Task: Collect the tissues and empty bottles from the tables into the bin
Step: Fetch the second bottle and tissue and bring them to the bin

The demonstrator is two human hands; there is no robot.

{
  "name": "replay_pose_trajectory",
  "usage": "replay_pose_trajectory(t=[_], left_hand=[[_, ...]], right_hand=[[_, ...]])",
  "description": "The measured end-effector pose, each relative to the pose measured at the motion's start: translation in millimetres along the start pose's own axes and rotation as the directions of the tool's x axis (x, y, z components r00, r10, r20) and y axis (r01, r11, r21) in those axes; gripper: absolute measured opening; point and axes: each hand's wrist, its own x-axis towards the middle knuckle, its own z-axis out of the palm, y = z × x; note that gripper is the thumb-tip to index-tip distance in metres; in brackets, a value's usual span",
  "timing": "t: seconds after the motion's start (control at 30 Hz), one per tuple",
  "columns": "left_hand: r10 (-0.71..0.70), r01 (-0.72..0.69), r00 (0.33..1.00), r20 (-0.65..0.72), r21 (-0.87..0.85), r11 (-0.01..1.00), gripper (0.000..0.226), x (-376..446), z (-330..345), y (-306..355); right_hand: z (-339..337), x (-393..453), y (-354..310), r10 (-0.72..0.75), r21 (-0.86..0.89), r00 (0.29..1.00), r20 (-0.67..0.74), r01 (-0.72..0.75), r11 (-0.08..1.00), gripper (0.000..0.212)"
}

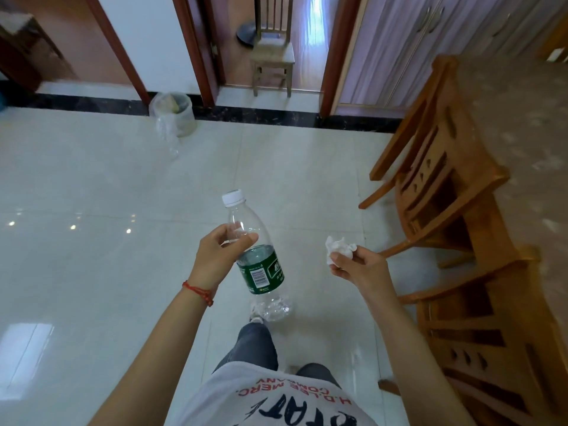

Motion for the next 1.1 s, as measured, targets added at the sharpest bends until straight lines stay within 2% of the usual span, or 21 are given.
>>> replay_pose_trajectory(t=[0.23,0.5,0.87,1.03,1.1], left_hand=[[-0.038,0.036,0.998,0.058,0.026,0.999,0.027,128.4,0.0,51.4],[-0.034,0.029,0.990,0.136,0.043,0.999,0.030,242.3,20.6,107.5],[-0.010,-0.003,0.984,0.180,0.074,0.997,0.025,406.8,110.5,176.9],[-0.008,0.000,0.987,0.158,0.046,0.999,0.025,475.4,148.3,218.2],[-0.004,-0.003,0.987,0.162,0.043,0.999,0.026,499.6,163.4,231.9]], right_hand=[[38.8,101.7,-56.6,0.040,0.080,0.995,-0.092,-0.032,0.996,0.014],[62.0,192.4,-109.6,0.069,0.082,0.985,-0.156,-0.057,0.995,0.015],[39.5,368.2,-192.1,0.037,0.117,0.990,-0.133,-0.022,0.993,0.014],[19.1,446.7,-245.0,0.016,0.070,0.991,-0.132,-0.007,0.998,0.004],[13.9,474.9,-263.9,0.000,0.055,0.992,-0.128,0.007,0.998,0.011]])
